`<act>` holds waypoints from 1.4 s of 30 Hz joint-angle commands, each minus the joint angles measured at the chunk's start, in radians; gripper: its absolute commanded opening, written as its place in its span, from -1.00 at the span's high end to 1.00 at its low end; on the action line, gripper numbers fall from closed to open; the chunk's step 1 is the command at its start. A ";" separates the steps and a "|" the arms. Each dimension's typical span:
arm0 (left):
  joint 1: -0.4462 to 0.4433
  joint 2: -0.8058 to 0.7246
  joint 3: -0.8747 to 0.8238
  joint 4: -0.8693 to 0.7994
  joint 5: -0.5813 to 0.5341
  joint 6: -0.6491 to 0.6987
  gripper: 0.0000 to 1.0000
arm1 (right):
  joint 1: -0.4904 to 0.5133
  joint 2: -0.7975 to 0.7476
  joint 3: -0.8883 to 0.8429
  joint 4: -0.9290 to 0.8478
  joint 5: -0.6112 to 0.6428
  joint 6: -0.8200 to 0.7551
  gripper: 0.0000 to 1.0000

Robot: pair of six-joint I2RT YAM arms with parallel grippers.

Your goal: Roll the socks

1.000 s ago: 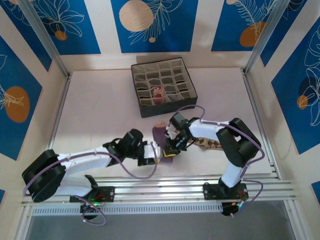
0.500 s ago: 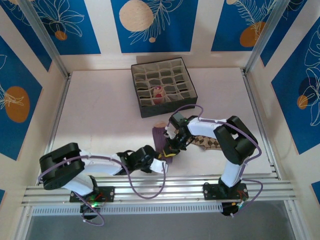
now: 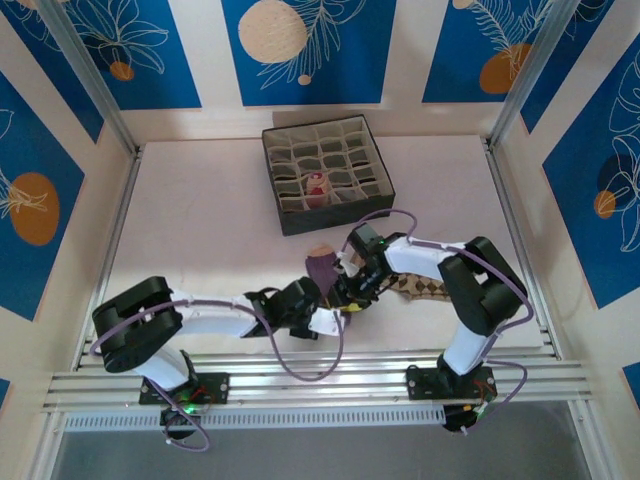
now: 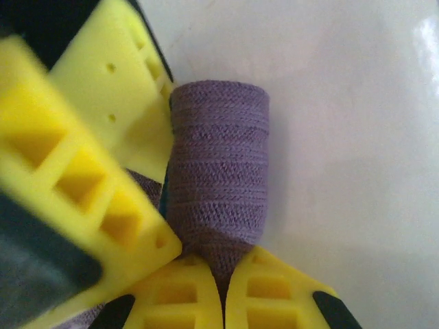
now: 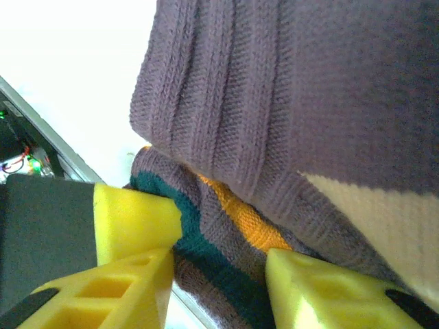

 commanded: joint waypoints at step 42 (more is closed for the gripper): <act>0.335 0.009 0.121 -0.186 0.653 -0.396 0.51 | -0.071 -0.021 -0.128 -0.030 0.202 0.121 0.82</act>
